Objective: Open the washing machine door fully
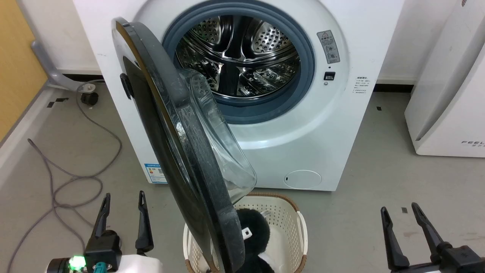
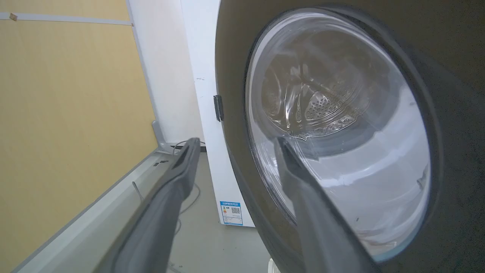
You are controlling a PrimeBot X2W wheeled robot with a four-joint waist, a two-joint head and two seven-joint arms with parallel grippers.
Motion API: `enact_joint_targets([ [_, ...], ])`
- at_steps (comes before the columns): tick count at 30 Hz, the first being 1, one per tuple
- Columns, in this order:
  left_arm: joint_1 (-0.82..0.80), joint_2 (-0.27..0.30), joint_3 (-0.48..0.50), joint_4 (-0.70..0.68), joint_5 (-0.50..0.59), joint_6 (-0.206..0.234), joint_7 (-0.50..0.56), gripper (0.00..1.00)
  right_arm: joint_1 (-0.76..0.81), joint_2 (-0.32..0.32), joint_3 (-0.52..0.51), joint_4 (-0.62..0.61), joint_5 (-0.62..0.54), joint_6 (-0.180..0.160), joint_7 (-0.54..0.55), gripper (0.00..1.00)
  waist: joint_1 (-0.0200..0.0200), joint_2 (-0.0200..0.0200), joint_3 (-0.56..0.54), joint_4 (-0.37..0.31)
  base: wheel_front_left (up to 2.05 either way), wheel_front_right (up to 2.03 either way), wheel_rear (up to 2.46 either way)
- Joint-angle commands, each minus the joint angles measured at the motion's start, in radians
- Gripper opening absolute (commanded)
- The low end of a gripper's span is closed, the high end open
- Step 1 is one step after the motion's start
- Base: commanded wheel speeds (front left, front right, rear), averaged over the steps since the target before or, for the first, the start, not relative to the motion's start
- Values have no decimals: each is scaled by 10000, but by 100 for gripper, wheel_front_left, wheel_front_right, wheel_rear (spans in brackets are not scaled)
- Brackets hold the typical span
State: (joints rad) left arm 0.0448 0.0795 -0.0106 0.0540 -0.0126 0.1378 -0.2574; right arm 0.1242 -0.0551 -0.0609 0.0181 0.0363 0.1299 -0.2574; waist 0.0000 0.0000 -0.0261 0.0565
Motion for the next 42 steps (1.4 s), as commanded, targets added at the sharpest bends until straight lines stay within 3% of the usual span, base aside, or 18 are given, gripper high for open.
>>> enact_joint_targets([
  [1, 40, 14, 49, 18, -85, 22, -44, 100, 184, 46, -18, 22, 62, 8, -43, 100, 0, 0, -13, 1, 0, 0, 0],
  [3, -33, 13, 151, -56, -125, 45, -44, 0, 204, 46, -31, 36, 91, 8, -43, 100, 0, 0, -43, 0, 0, 0, 0],
  [13, -990, 23, 371, -1617, -62, -83, -44, 0, 290, 48, -23, 12, 134, 8, -43, 100, 0, 0, -161, 42, 0, 0, 0],
  [21, -1947, -107, -269, -3376, -219, -600, -44, 0, 344, 48, 66, -2, 168, 8, -43, 100, 0, 0, -213, 17, 0, 0, 0],
  [30, -2307, -199, -1876, -4690, -151, -1358, -44, 0, 435, 48, 74, 23, 243, 8, -43, 100, 0, 0, -229, -41, 0, 0, 0],
  [42, -1787, -188, -4537, -4827, 105, -2206, -44, 0, 472, 49, 76, 85, 282, 8, -43, 100, 0, 0, -264, 218, 0, 0, 0],
])
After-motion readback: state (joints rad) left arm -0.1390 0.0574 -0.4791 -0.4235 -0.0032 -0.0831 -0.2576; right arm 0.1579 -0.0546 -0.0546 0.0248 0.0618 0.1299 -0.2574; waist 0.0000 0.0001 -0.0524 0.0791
